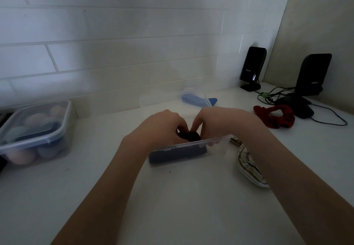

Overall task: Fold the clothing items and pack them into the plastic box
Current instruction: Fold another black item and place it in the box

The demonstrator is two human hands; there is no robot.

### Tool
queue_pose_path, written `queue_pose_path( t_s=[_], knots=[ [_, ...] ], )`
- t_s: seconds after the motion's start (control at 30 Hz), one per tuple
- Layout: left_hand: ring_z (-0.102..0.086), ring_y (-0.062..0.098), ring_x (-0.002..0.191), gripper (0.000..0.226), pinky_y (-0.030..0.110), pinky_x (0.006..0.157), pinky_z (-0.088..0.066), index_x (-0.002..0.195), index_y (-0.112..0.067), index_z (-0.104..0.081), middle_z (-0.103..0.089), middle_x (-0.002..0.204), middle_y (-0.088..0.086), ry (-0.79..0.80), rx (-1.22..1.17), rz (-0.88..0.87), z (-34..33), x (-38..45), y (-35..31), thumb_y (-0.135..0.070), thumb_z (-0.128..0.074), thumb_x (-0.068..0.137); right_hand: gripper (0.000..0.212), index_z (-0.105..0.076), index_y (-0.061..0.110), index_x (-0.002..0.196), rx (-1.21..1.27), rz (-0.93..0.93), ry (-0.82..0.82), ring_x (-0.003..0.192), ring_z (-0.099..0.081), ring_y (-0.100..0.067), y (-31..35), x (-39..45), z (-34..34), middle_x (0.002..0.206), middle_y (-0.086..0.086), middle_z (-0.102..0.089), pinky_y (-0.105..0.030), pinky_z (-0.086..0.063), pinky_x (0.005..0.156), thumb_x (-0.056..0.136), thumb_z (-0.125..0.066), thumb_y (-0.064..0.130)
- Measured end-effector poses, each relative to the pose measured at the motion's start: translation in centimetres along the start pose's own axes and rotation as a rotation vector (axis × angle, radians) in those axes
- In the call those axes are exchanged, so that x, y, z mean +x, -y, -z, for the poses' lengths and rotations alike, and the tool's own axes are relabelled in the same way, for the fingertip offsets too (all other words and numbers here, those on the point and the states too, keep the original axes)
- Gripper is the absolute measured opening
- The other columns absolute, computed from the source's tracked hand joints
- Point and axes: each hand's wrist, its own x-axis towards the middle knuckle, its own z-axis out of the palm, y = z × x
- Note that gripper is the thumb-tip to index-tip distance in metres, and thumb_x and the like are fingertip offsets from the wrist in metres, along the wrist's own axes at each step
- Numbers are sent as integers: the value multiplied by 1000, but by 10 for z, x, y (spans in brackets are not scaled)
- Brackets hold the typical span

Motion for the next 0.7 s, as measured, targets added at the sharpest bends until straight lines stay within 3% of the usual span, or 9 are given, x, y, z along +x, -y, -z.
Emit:
queue_pose_path(
  t_s=[0.2, 0.3, 0.43, 0.5, 0.57, 0.63, 0.7],
  knots=[
    [-61, 12, 90, 31, 23, 76, -45, 111, -27, -67, -70, 106, -6, 12, 53, 1, 0, 2, -2, -40, -62, 84, 59, -51, 24, 133, -30, -29, 50, 54, -61, -11, 4, 4, 1, 64, -2, -62, -18, -53, 55, 79, -73, 19],
    [-61, 11, 91, 31, 23, 76, -45, 112, -30, -66, -69, 107, -8, 1, 54, -19, 0, 3, 0, -41, -63, 83, 59, -49, 25, 135, -56, -1, 44, 58, -61, -11, 3, 6, -2, 66, 0, -61, -21, -53, 63, 80, -72, 19],
    [-62, 6, 84, 28, 25, 74, -50, 101, -30, -71, -71, 95, -13, -43, -32, -61, 5, 0, 4, -46, -65, 78, 34, -66, 23, 115, 147, 80, -17, 71, -68, -13, -11, -5, 13, 81, -2, -71, -21, -57, 67, 82, -70, 19],
    [-61, 3, 74, 31, 27, 70, -52, 88, -28, -73, -67, 77, -16, -197, -92, -50, 11, -2, 8, -54, -60, 77, 18, -70, 14, 102, 430, 114, -176, 66, -69, -16, -24, -15, 28, 80, -9, -72, -23, -60, 64, 85, -67, 15],
    [-58, 5, 66, 37, 26, 64, -48, 78, -22, -71, -60, 66, -15, -398, -81, -8, 15, -1, 17, -54, -53, 83, 12, -70, 8, 96, 608, 90, -457, 63, -67, -19, -43, -14, 40, 80, -15, -71, -26, -61, 60, 88, -63, 13],
    [-57, 15, 63, 41, 27, 61, -45, 72, -17, -66, -61, 64, -7, -525, 13, 45, 15, 1, 25, -49, -47, 89, 13, -68, 7, 99, 648, 12, -670, 68, -65, -22, -65, 2, 43, 83, -16, -68, -28, -60, 59, 90, -58, 8],
    [-57, 21, 67, 41, 30, 62, -46, 70, -15, -61, -63, 70, 0, -515, 122, 80, 11, 4, 29, -45, -44, 91, 18, -65, 12, 102, 526, -26, -735, 79, -63, -25, -84, 28, 39, 92, -12, -65, -32, -58, 65, 89, -55, 4]
  ],
)
